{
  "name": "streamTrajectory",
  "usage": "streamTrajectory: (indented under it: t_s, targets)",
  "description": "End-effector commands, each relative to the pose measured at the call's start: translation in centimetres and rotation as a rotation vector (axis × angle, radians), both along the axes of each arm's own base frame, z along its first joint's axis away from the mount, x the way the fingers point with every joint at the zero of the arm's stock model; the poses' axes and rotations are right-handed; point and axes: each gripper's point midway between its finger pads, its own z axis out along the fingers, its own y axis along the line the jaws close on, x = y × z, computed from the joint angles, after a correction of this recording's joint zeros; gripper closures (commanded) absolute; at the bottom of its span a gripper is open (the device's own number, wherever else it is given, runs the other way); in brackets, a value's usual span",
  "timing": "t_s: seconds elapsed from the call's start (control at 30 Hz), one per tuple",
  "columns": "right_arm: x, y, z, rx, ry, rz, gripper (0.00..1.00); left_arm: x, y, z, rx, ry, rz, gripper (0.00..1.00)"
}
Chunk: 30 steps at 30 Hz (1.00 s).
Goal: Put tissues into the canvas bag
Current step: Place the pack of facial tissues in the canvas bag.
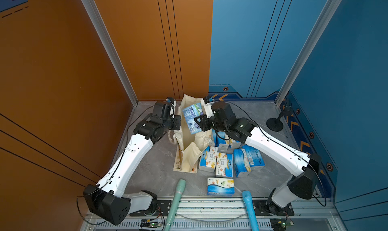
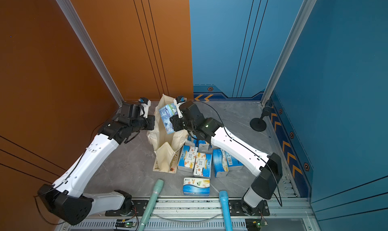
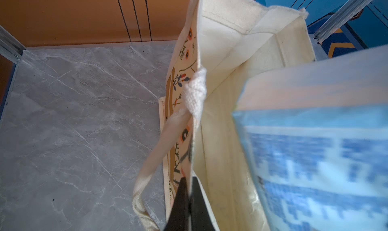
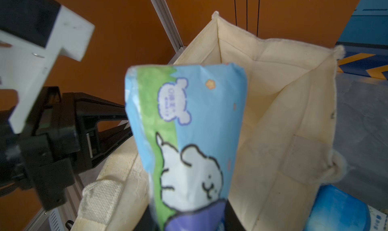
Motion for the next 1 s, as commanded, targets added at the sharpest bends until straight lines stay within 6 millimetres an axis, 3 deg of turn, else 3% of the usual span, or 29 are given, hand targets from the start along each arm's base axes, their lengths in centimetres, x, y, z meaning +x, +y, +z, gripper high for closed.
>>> streamTrajectory:
  t_s: [0.0,0.27,0.57,0.77,0.97]
  targets:
    - [0.9,0.9,2.1,0.067,-0.008,-0.045,0.75,0.3,-0.8,1.1,-0.021,-0.035,-0.018,1.0]
    - [4.1,0.8,-0.6,-0.103,-0.019,-0.167,0.73,0.2,-0.7,1.6,-0.014,-0.049,-0.022,1.0]
    - [5.2,0.5,-2.7,-0.168,0.006,-0.215,0.72,-0.1,-0.5,2.0,-0.012,-0.063,-0.021,1.0]
    - [5.7,1.8,-2.4,-0.165,0.011,-0.189,0.68,0.0,-0.6,1.8,-0.016,-0.055,-0.025,1.0]
    - [6.5,3.1,-4.1,-0.189,0.041,-0.174,0.58,0.0,-0.8,1.6,-0.017,-0.051,-0.033,1.0]
